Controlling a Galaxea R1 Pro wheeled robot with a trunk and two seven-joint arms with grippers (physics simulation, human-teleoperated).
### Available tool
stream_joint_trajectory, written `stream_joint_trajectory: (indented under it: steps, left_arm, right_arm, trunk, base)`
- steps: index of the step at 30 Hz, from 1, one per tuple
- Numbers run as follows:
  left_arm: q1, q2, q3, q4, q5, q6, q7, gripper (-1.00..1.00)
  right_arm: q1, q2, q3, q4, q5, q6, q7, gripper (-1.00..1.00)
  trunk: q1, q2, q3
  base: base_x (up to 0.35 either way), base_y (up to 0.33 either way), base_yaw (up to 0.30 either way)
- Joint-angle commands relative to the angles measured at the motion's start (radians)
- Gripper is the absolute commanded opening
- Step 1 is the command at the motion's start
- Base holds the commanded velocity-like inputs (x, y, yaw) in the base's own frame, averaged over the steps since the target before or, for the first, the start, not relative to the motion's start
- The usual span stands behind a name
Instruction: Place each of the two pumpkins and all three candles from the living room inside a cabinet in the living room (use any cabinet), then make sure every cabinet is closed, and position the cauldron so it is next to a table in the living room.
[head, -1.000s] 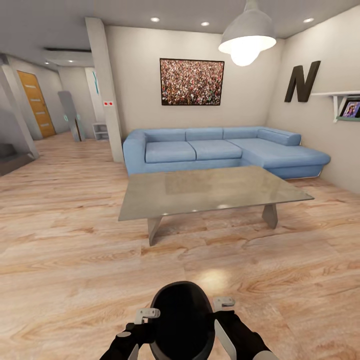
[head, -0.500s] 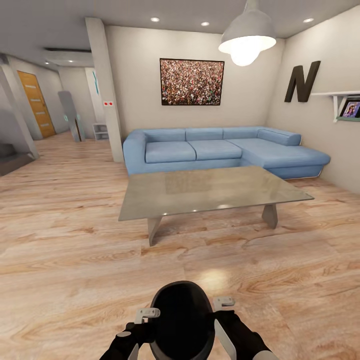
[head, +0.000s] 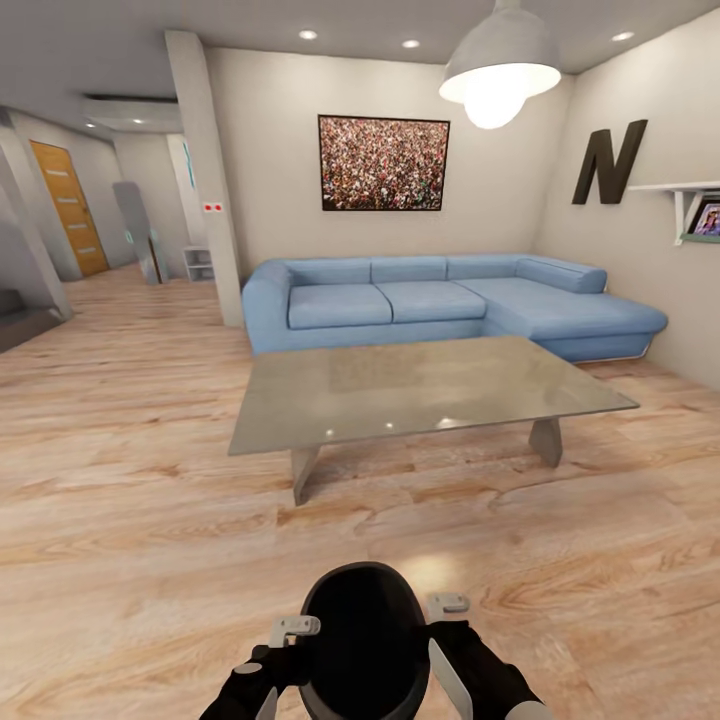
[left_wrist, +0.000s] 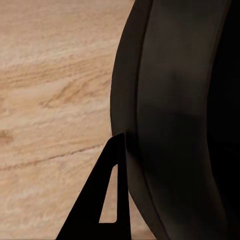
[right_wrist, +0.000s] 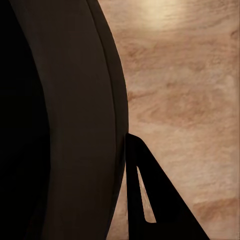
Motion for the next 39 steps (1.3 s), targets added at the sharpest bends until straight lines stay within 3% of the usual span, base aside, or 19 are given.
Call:
stream_joint_trajectory:
  steps: [1, 29, 39]
  left_arm:
    - [0.0, 0.0, -0.004, -0.002, 0.004, 0.005, 0.011, -1.0]
    - [0.0, 0.0, -0.004, -0.001, 0.004, 0.005, 0.011, -1.0]
    - [0.0, 0.001, -0.004, -0.002, 0.004, 0.005, 0.011, -1.0]
  right_arm:
    - [-0.001, -0.001, 0.007, -0.003, -0.009, 0.004, -0.009, -1.0]
    - [-0.001, 0.0, 0.007, -0.003, -0.009, 0.004, -0.01, -1.0]
    - [-0.001, 0.0, 0.007, -0.003, -0.009, 0.004, -0.009, -1.0]
  trunk:
    - [0.0, 0.0, -0.001]
    - [0.0, 0.0, -0.001]
    - [0.0, 0.0, -0.001]
  base:
    - [0.293, -0.09, 0.0]
    - [0.289, -0.097, 0.003]
    - [0.057, -0.045, 0.243]
